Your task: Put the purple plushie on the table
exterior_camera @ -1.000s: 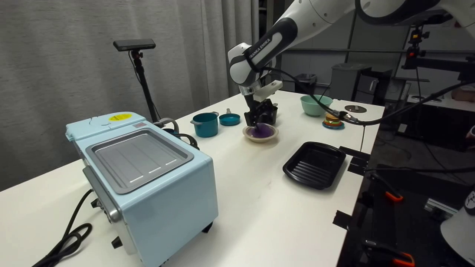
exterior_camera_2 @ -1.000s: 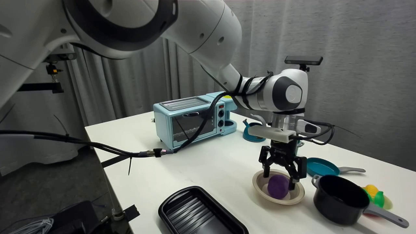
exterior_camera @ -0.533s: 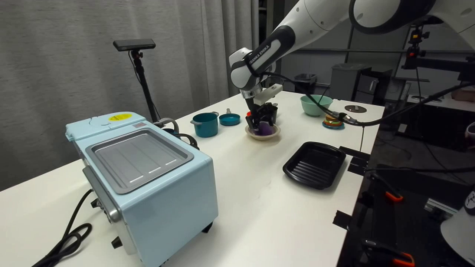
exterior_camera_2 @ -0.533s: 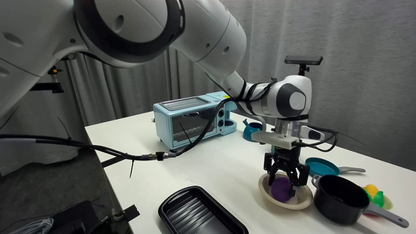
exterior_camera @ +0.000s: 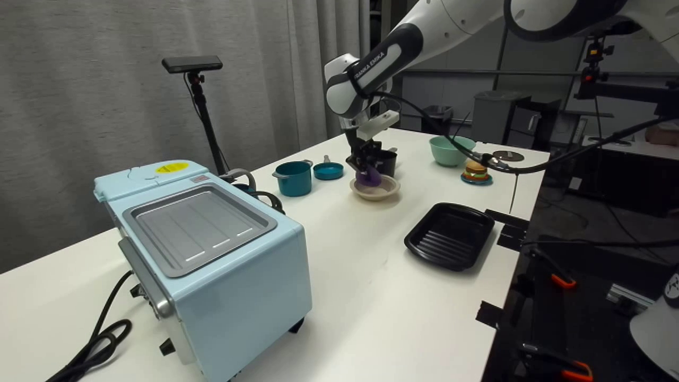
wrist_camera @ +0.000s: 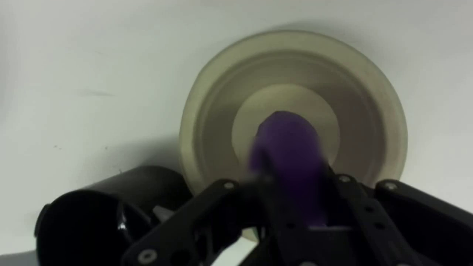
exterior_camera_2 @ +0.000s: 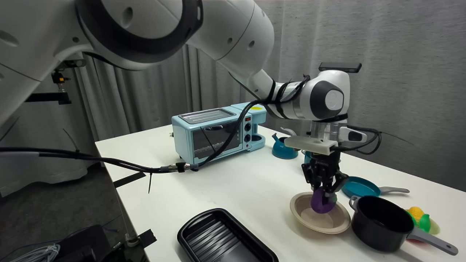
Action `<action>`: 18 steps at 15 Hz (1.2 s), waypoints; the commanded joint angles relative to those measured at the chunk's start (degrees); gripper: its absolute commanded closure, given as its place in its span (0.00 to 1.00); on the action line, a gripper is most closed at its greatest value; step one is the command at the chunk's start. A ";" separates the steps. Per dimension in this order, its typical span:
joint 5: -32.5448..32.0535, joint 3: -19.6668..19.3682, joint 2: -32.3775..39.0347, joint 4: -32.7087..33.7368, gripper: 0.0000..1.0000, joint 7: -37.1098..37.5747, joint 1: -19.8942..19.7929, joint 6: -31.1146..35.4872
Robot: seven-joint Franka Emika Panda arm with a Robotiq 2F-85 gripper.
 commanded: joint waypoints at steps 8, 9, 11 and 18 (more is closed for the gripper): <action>4.13 2.27 -30.77 -25.12 0.95 -3.12 -0.50 18.45; 4.93 2.68 -33.58 -27.76 0.95 -3.84 -0.39 20.34; 7.14 4.07 -38.35 -32.41 0.95 -6.25 0.04 23.59; 21.38 8.77 -39.81 -35.19 0.95 -16.32 2.47 22.08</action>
